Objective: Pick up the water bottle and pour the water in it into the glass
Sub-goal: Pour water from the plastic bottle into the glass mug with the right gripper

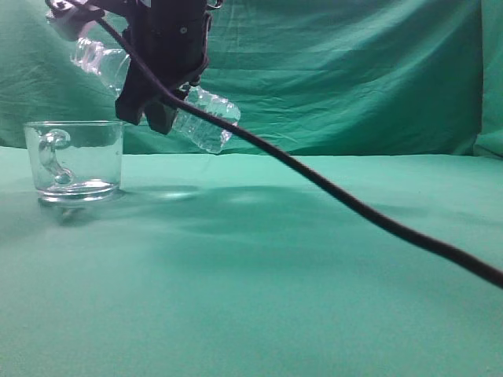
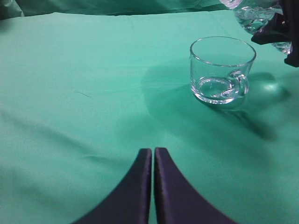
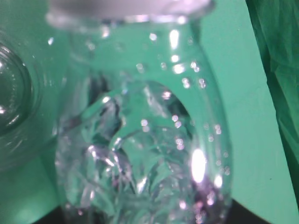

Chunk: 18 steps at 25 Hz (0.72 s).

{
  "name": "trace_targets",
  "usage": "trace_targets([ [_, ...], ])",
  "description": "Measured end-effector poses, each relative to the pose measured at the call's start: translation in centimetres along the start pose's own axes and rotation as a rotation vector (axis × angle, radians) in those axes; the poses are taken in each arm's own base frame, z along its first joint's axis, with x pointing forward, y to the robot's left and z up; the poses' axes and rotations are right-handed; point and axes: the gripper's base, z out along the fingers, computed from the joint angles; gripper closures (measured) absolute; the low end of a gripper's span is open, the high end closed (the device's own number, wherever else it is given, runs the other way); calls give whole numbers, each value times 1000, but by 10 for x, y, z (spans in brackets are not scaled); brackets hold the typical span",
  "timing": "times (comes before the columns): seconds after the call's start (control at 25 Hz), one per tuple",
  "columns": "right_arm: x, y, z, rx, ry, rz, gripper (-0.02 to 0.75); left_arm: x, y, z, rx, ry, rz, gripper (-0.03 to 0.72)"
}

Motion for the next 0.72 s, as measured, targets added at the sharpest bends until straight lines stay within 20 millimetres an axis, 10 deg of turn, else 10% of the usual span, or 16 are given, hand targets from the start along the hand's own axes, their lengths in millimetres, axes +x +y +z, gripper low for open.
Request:
trace_targets([
  [0.72,-1,-18,-2,210,30,-325,436,0,0,0,0,0,0,688],
])
